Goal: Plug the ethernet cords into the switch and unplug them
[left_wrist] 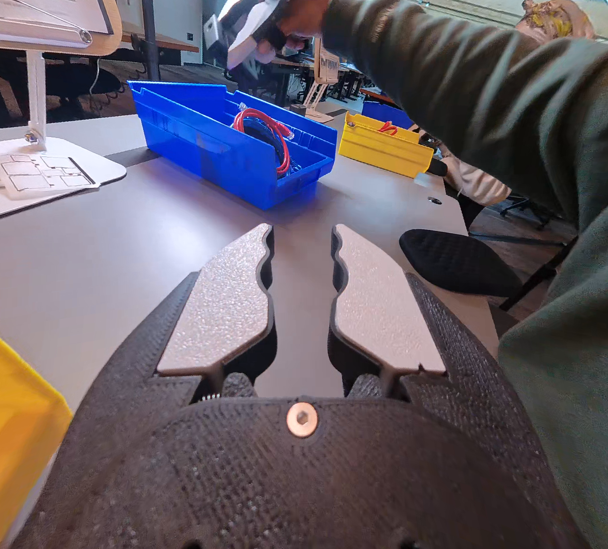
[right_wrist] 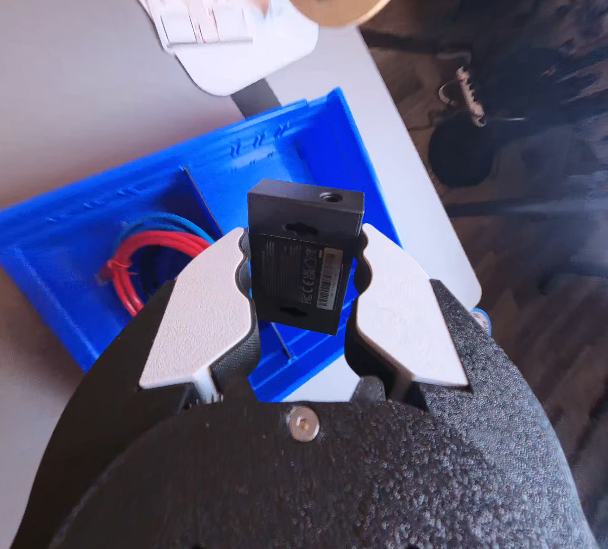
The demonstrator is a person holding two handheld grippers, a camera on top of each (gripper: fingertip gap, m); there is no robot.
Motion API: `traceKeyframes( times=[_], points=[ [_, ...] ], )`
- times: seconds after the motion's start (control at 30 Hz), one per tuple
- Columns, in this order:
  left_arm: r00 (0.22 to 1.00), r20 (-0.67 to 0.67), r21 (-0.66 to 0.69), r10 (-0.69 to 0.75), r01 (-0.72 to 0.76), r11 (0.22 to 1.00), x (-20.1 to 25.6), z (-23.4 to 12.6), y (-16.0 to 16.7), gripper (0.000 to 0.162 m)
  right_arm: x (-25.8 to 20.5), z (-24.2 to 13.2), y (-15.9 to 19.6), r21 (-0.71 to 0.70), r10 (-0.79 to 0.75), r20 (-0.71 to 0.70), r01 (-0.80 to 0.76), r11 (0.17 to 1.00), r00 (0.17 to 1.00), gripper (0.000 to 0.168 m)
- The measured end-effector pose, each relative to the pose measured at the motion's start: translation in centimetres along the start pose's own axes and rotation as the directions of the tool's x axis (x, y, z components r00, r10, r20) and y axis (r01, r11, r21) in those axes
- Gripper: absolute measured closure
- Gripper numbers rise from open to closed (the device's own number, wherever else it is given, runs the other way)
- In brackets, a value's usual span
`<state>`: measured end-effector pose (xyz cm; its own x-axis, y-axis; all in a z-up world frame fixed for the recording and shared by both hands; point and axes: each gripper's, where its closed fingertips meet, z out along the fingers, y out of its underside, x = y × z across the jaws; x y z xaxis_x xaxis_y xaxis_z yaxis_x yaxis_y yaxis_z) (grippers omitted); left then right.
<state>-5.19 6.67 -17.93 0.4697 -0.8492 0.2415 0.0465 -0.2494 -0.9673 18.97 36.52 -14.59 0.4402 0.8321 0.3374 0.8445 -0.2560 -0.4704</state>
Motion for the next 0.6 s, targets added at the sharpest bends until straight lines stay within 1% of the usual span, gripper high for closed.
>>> traceKeyframes(
  times=[0.17, 0.23, 0.3, 0.37, 0.47, 0.53, 0.6],
  points=[
    [0.998, 0.015, 0.002, 0.057, -0.057, 0.998, -0.4, -0.5, -0.1, 0.130, 0.6, 7.3, 3.5, -0.192, -0.098, 0.156, 0.127, 0.973, 0.983, 0.107],
    [0.997, 0.022, -0.003, 0.069, -0.069, 0.998, -0.7, -0.6, -0.1, 0.129, 0.6, 9.4, 4.2, -0.217, -0.125, 0.189, 0.165, 0.962, 0.974, 0.107],
    [0.996, 0.029, -0.010, 0.081, -0.081, 0.997, -1.0, -0.6, 0.0, 0.124, 0.4, 10.8, 4.4, -0.226, -0.111, 0.230, 0.164, 0.960, 0.967, 0.107],
    [0.993, 0.051, -0.023, 0.103, -0.102, 0.995, -1.4, -0.6, 0.2, 0.121, -0.1, 12.0, 4.6, -0.241, -0.070, 0.279, 0.140, 0.960, 0.958, 0.107],
    [0.989, 0.075, -0.039, 0.127, -0.125, 0.991, -1.8, -0.7, 0.2, 0.119, -0.1, 12.9, 4.9, -0.256, -0.022, 0.292, 0.100, 0.961, 0.956, 0.107],
    [0.986, 0.085, -0.033, 0.146, -0.144, 0.989, -1.9, -1.0, -0.2, 0.118, 0.3, 12.5, 4.6, -0.247, -0.021, 0.255, 0.086, 0.965, 0.967, 0.104],
    [0.979, 0.106, -0.044, 0.175, -0.171, 0.984, -2.2, -1.5, -0.6, 0.115, 1.0, 11.0, 3.9, -0.212, -0.026, 0.199, 0.069, 0.975, 0.980, 0.099]
  ],
)
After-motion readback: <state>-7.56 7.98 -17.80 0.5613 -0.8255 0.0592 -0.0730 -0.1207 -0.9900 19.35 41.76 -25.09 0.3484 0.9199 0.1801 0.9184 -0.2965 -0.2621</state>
